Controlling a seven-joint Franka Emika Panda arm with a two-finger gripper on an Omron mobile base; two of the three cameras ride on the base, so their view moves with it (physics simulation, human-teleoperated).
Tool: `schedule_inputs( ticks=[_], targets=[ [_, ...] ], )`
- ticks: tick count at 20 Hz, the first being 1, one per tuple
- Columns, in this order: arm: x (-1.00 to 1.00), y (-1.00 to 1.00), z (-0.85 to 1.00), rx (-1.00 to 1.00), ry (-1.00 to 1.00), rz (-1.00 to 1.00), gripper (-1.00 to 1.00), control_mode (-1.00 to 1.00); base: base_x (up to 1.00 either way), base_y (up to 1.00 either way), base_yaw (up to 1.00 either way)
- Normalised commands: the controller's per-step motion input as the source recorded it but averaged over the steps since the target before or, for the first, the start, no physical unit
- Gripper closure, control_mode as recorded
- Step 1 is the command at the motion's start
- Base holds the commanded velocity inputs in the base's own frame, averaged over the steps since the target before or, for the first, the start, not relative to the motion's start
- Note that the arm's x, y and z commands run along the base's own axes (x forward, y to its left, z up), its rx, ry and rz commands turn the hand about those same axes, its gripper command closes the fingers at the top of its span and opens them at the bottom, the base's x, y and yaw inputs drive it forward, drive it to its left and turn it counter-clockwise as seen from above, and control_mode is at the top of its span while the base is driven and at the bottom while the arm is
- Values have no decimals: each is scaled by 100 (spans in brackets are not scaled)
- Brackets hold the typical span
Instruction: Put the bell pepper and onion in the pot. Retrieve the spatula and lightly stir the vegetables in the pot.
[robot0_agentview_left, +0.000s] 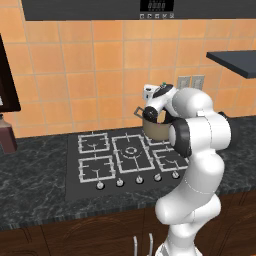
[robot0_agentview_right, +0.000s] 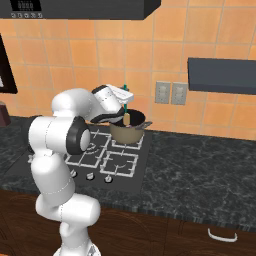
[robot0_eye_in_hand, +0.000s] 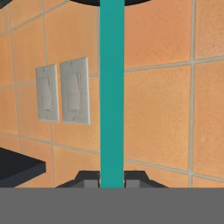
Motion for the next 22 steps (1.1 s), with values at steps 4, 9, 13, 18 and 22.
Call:
schedule_inputs(
  ticks=[4, 9, 13, 18, 22],
  targets=[
    [0, 0, -17, 0, 0, 0, 100, -100, 0, 0, 0],
    [-15, 0, -22, 0, 0, 0, 100, -100, 0, 0, 0],
    [-10, 0, -32, 0, 0, 0, 100, -100, 0, 0, 0],
    [2, 0, -34, 0, -7, 0, 100, -100, 0, 0, 0],
    [18, 0, -35, -8, -13, 0, 100, -100, 0, 0, 0]
  ],
)
